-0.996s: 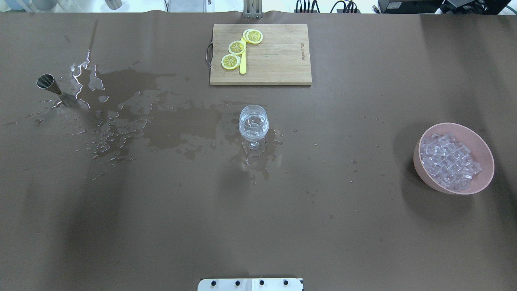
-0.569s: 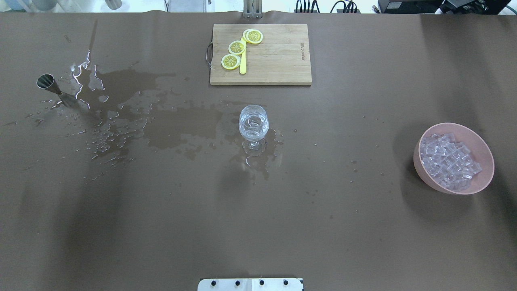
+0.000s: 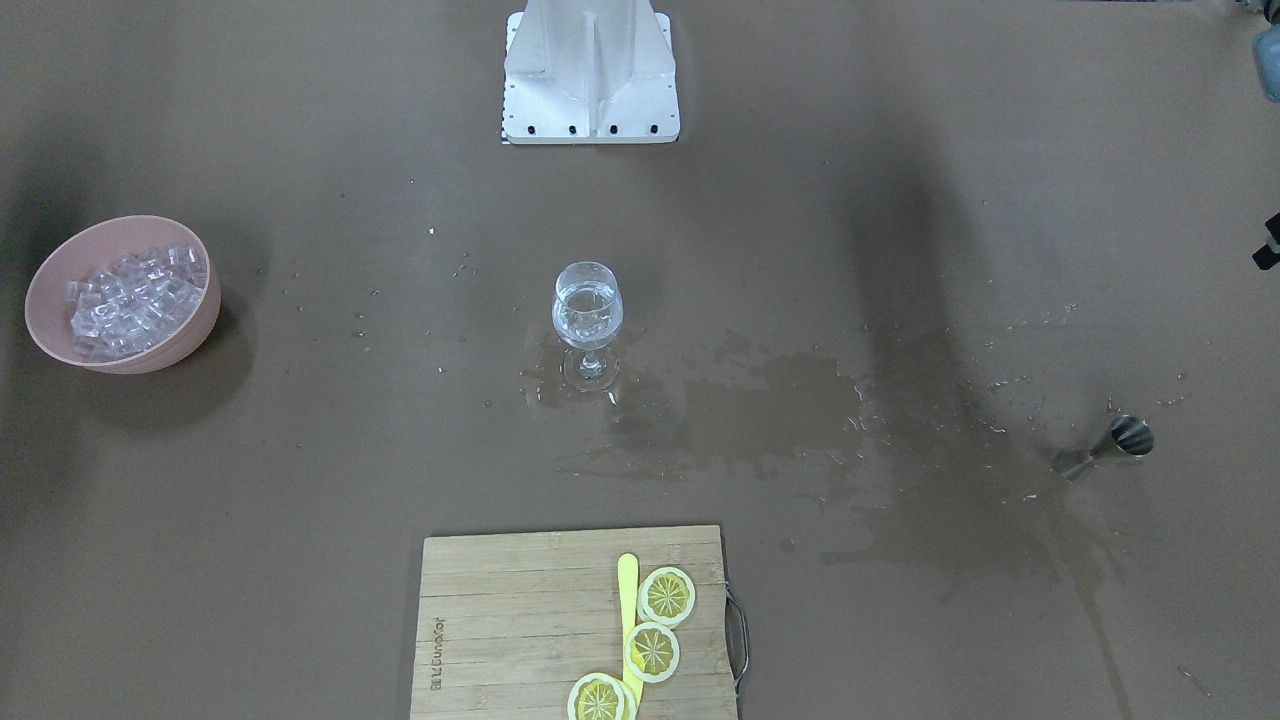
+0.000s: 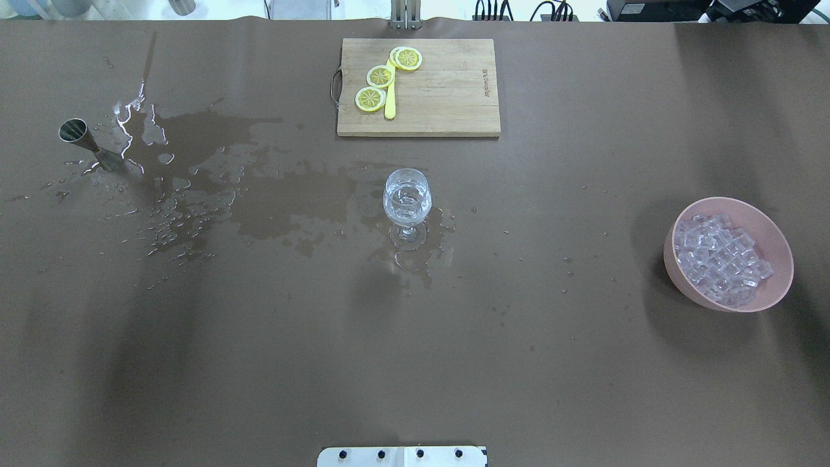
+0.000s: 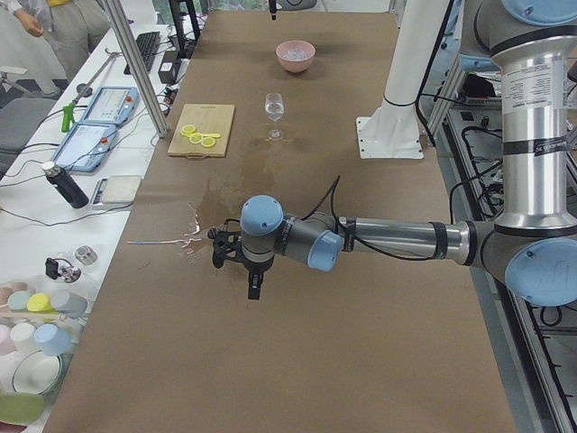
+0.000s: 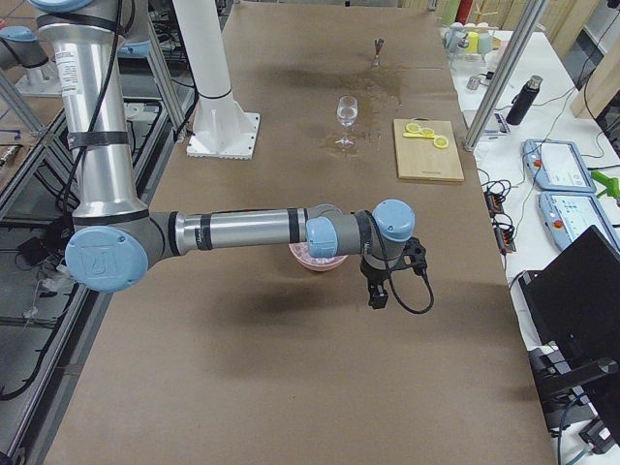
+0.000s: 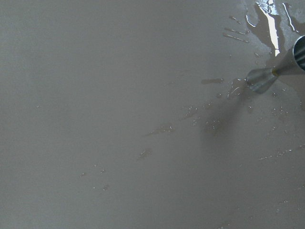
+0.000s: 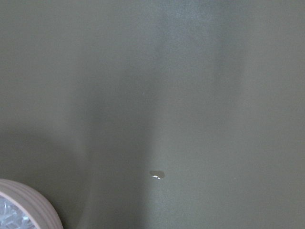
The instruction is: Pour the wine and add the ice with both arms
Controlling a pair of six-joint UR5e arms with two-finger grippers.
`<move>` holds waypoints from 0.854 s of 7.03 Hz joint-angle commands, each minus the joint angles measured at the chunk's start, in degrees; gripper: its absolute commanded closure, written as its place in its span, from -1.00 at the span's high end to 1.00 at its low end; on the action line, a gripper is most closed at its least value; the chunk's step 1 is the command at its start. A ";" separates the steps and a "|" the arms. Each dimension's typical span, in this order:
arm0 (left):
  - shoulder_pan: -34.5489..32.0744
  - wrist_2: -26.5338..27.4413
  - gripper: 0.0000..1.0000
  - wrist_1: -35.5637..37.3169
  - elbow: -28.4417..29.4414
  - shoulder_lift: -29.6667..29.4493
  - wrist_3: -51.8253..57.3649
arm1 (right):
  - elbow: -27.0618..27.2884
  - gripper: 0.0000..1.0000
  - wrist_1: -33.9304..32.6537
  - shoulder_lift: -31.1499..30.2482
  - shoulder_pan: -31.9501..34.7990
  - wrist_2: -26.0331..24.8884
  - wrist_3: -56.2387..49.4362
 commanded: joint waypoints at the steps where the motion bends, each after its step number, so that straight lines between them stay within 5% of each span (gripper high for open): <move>1: 0.09 -0.44 0.97 -0.35 0.04 0.34 -0.09 | 0.10 1.00 0.09 -0.85 0.76 0.14 -0.65; 6: 0.00 -0.44 0.97 -0.70 -0.05 -0.27 -0.35 | 3.08 1.00 0.00 -2.35 1.56 -1.71 0.04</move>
